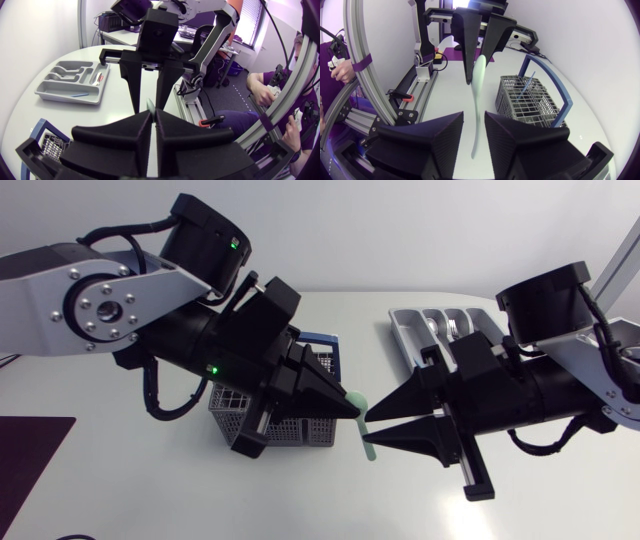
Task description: Unload the cutlery basket into the drawer organizer.
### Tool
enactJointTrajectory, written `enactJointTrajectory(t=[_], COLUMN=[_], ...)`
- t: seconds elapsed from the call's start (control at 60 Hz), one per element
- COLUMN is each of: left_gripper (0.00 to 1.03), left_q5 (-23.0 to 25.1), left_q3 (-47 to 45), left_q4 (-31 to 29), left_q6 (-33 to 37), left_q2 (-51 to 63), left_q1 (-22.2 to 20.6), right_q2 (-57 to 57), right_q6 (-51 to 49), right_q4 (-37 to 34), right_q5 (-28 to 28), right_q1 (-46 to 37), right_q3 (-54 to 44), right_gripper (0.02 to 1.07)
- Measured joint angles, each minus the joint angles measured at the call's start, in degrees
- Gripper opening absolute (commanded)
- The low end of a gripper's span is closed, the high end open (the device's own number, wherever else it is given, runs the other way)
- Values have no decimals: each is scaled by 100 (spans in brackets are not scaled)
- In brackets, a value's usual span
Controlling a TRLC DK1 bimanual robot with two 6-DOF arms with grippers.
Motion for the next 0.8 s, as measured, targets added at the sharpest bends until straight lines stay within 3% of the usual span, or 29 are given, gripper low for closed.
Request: enactJointTrajectory(t=[0.067,0.467,0.55,0.617,0.667,0.733,0.8], left_gripper=[9,10,33,70,88,97,98], left_q5=[0,92,107,105,105,105,105], left_q3=[0,11,33,85,127,151,170], left_q4=[-7,-50,-55,-52,-50,-50,-48], left_q6=[2,0,0,-9,-24,-68,-136], left_q2=[0,26,33,48,63,61,37], left_q1=[0,-44,-42,-13,48,181,389], right_q2=[-2,-26,-74,-133,-184,-249,-321], right_q6=[2,0,0,2,0,0,-7], right_q4=[0,22,66,111,129,127,96], right_q5=[0,48,72,68,70,94,111], right_q1=[28,109,131,136,133,118,15], right_q3=[0,-7,-31,-74,-96,-129,-175], right_gripper=[15,8,8,8,8,8,8])
